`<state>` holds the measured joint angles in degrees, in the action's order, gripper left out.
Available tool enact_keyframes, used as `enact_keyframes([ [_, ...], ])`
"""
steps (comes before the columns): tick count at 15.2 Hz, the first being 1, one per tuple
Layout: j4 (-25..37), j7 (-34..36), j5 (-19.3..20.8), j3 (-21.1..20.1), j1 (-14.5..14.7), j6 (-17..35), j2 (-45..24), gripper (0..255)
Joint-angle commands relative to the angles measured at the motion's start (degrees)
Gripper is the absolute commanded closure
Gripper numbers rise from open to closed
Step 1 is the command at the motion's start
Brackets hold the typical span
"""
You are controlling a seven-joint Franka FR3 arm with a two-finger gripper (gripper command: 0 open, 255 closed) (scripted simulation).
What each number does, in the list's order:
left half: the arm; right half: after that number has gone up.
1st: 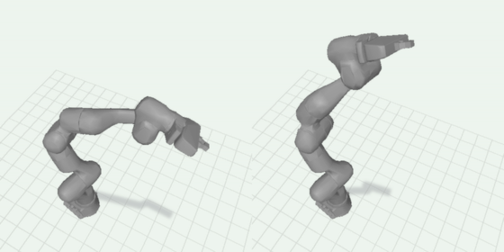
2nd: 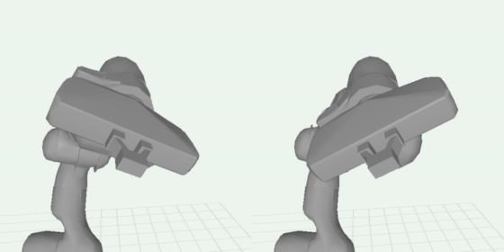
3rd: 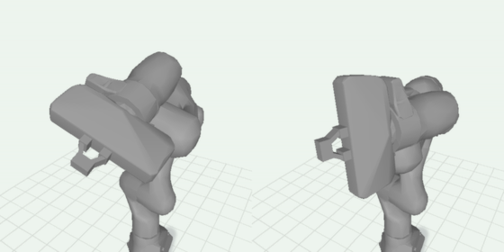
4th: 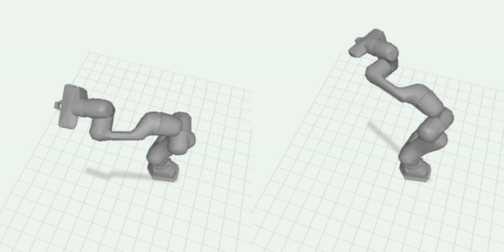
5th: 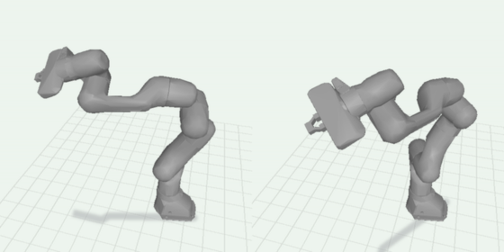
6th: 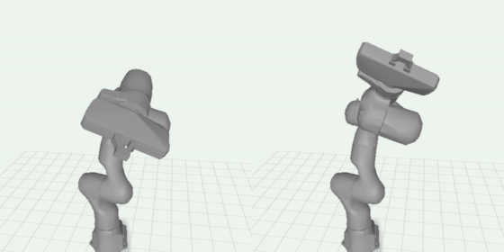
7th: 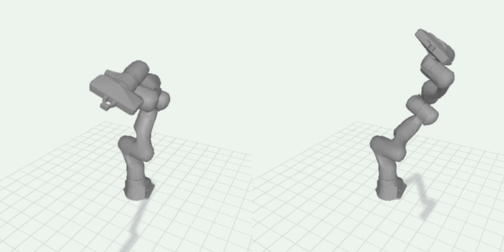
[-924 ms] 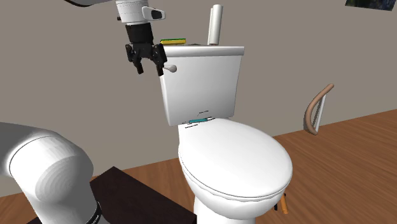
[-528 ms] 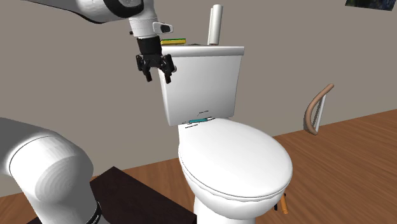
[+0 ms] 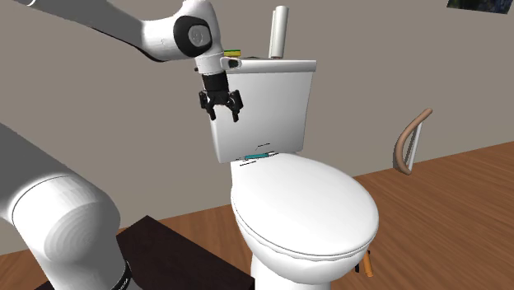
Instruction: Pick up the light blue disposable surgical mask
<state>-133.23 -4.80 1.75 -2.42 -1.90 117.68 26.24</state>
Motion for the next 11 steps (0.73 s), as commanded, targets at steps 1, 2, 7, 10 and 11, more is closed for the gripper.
enact_keyframes([
  [1,1.5,0.6,0.8,-0.6,-0.2,3.0,-4.4,0],
  [2,2.1,0.9,1.2,-0.8,-0.3,4.4,-6.4,0],
  [7,6.6,2.5,4.0,-1.7,-0.8,10.4,-17.1,0],
  [10,10.2,3.7,6.1,-2.0,-1.0,13.1,-23.7,0],
  [11,11.5,4.1,6.8,-2.1,-1.1,13.9,-25.9,0],
])
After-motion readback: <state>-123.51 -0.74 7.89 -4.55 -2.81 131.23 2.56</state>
